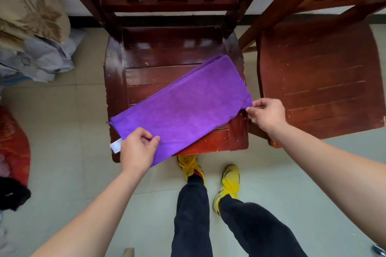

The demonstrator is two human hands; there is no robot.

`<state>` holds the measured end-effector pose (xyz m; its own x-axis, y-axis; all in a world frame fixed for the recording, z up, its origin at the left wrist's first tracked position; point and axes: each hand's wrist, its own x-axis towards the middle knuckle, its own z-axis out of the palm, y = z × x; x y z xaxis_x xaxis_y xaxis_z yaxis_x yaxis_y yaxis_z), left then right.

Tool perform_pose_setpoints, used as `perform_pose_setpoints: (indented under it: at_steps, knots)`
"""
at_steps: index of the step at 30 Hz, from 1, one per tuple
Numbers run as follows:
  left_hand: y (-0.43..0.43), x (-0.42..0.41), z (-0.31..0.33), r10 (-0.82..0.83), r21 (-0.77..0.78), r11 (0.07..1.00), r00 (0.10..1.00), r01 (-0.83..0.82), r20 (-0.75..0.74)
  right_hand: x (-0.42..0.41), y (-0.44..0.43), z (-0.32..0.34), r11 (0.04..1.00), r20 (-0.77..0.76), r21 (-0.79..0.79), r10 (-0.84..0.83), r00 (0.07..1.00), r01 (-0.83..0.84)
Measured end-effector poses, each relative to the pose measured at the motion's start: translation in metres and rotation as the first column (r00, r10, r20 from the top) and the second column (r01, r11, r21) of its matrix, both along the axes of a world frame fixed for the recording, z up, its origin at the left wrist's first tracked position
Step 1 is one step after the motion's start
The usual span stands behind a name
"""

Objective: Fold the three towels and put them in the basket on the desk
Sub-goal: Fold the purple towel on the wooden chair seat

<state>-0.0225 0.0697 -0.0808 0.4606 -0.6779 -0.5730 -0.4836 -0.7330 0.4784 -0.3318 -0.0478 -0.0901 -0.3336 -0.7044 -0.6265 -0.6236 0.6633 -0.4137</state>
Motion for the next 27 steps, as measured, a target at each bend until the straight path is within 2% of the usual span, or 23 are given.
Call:
perform_pose_setpoints:
  at_steps: [3, 6, 7, 8, 9, 10, 12, 14, 16, 19, 21, 22, 23, 25, 26, 27]
  knots:
    - [0.012, -0.004, -0.016, -0.057, 0.107, 0.993, 0.998, 0.057, -0.002, -0.017, -0.01, 0.0, 0.998, -0.063, -0.007, 0.057, 0.996, -0.058]
    - [0.008, -0.005, -0.021, -0.083, 0.116, 0.99, 0.995, 0.076, 0.057, -0.028, -0.016, 0.006, 0.941, -0.175, 0.003, 0.332, 0.927, -0.337]
    - [0.007, -0.005, -0.021, -0.083, 0.119, 0.99, 0.995, 0.075, 0.064, -0.027, -0.016, 0.007, 0.93, -0.181, -0.013, 0.36, 0.915, -0.368]
    - [0.008, -0.006, -0.02, -0.086, 0.117, 0.99, 0.994, 0.077, 0.067, -0.025, -0.015, 0.008, 0.935, -0.151, -0.029, 0.345, 0.926, -0.353]
    - [0.01, -0.008, -0.018, -0.095, 0.107, 0.99, 0.993, 0.087, 0.07, -0.02, -0.014, 0.009, 0.966, -0.055, -0.041, 0.251, 0.966, -0.254]
    - [0.013, -0.009, -0.016, -0.109, 0.088, 0.991, 0.991, 0.102, 0.081, -0.016, -0.013, 0.008, 0.994, 0.067, -0.03, 0.111, 0.992, -0.11]
    - [0.022, -0.014, -0.015, -0.12, 0.052, 0.992, 0.987, 0.115, 0.102, -0.01, -0.013, 0.005, 0.984, 0.267, 0.077, -0.175, 0.948, 0.16]
    - [0.027, -0.018, -0.017, -0.107, 0.038, 0.994, 0.989, 0.103, 0.101, -0.013, -0.012, 0.001, 0.974, 0.278, 0.124, -0.216, 0.936, 0.188]
    - [0.027, -0.018, -0.017, -0.101, 0.058, 0.994, 0.991, 0.096, 0.086, -0.02, -0.009, -0.005, 0.971, 0.193, 0.132, -0.221, 0.956, 0.198]
    - [0.032, -0.019, -0.011, 0.083, 0.086, 0.991, 0.982, -0.099, 0.17, -0.03, -0.005, -0.008, 0.991, 0.066, 0.075, -0.115, 0.991, 0.11]
    - [0.042, -0.019, -0.015, 0.368, 0.139, 0.903, 0.898, -0.407, 0.242, -0.029, -0.008, -0.004, 0.998, 0.069, 0.045, -0.048, 0.996, 0.045]
    - [0.044, -0.019, -0.015, 0.53, 0.17, 0.803, 0.815, -0.571, 0.233, -0.027, -0.009, -0.002, 0.998, 0.101, 0.059, -0.026, 0.995, 0.02]
    - [0.046, -0.02, -0.014, 0.694, 0.217, 0.671, 0.703, -0.709, 0.156, -0.022, -0.011, -0.001, 0.997, 0.131, 0.08, -0.005, 0.991, -0.005]
    - [0.046, -0.024, -0.015, 0.888, 0.345, 0.454, 0.446, -0.821, -0.107, -0.012, -0.014, -0.004, 0.988, 0.143, 0.126, 0.066, 0.988, -0.084]
    - [0.044, -0.026, -0.015, 0.914, 0.398, 0.405, 0.35, -0.823, -0.207, -0.011, -0.015, -0.007, 0.985, 0.136, 0.141, 0.079, 0.988, -0.098]
    - [0.043, -0.028, -0.015, 0.917, 0.42, 0.392, 0.311, -0.819, -0.25, -0.01, -0.014, -0.01, 0.985, 0.127, 0.149, 0.065, 0.99, -0.084]
